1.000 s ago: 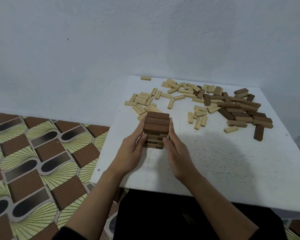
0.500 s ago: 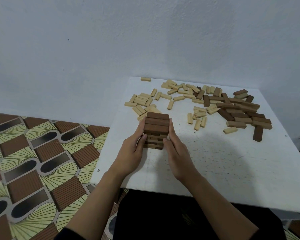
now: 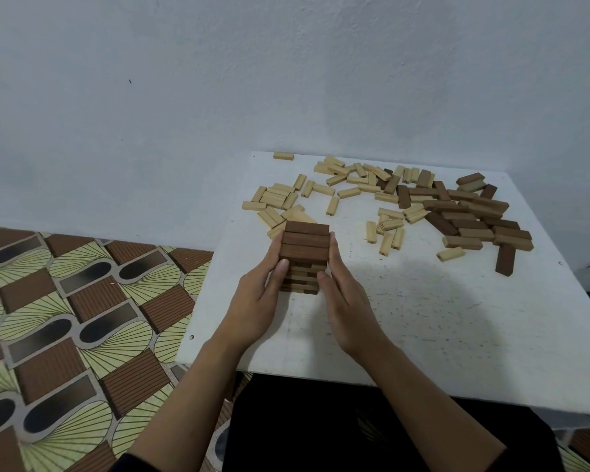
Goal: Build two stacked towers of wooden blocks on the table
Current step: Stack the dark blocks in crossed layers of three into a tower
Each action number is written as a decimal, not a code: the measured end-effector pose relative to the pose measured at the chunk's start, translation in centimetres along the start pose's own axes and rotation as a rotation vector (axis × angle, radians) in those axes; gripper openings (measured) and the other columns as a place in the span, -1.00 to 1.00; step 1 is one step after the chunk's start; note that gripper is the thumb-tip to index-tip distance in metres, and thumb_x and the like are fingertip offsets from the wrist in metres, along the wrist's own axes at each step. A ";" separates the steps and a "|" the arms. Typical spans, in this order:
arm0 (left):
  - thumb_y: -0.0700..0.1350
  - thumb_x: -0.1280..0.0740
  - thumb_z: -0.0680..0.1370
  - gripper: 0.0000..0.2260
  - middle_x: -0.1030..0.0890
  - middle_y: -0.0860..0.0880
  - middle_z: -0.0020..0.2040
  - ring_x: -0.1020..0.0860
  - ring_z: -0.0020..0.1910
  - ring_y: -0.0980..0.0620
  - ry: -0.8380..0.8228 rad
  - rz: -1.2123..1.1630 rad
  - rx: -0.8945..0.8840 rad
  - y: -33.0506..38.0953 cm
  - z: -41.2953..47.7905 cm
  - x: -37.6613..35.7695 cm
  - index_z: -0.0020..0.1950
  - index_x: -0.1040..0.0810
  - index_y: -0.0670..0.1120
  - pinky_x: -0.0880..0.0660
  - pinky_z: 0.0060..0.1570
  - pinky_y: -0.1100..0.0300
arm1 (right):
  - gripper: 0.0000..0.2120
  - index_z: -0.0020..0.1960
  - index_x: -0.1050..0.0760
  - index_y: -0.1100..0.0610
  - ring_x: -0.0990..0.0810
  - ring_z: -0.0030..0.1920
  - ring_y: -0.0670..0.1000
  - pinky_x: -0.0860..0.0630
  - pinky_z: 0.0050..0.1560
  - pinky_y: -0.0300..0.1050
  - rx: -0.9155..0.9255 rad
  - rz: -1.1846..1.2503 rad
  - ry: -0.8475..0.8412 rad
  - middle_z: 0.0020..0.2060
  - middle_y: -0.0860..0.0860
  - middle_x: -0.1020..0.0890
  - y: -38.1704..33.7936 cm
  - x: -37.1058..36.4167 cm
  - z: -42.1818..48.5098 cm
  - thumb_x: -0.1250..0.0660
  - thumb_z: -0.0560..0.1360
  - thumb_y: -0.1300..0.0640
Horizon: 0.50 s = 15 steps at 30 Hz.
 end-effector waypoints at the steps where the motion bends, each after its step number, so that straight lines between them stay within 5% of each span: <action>1: -0.11 -0.08 0.74 -0.59 -0.42 0.28 0.39 -0.36 0.35 0.46 0.003 -0.007 0.006 -0.1 0.0 0.0 0.61 -0.22 0.02 -0.25 0.25 0.57 | -0.46 0.63 0.13 -0.19 -0.40 0.28 -0.37 -0.35 0.23 -0.43 -0.002 -0.001 -0.001 0.44 -0.18 -0.34 0.1 0.0 0.0 0.01 0.74 0.07; 15: -0.15 -0.10 0.74 -0.60 -0.44 0.41 0.32 -0.40 0.33 0.43 0.011 -0.031 0.036 -0.4 0.0 -0.1 0.59 -0.25 0.03 -0.29 0.26 0.54 | -0.46 0.63 0.14 -0.16 -0.38 0.40 -0.18 -0.32 0.29 -0.45 0.002 -0.009 0.007 0.53 -0.10 -0.29 0.2 0.0 0.0 0.01 0.74 0.04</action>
Point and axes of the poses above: each hand's wrist, its own z-axis towards the middle knuckle, its own x-axis out of the back of the hand, y = z × x, the point moved 8 cm from there along z, towards the middle knuckle
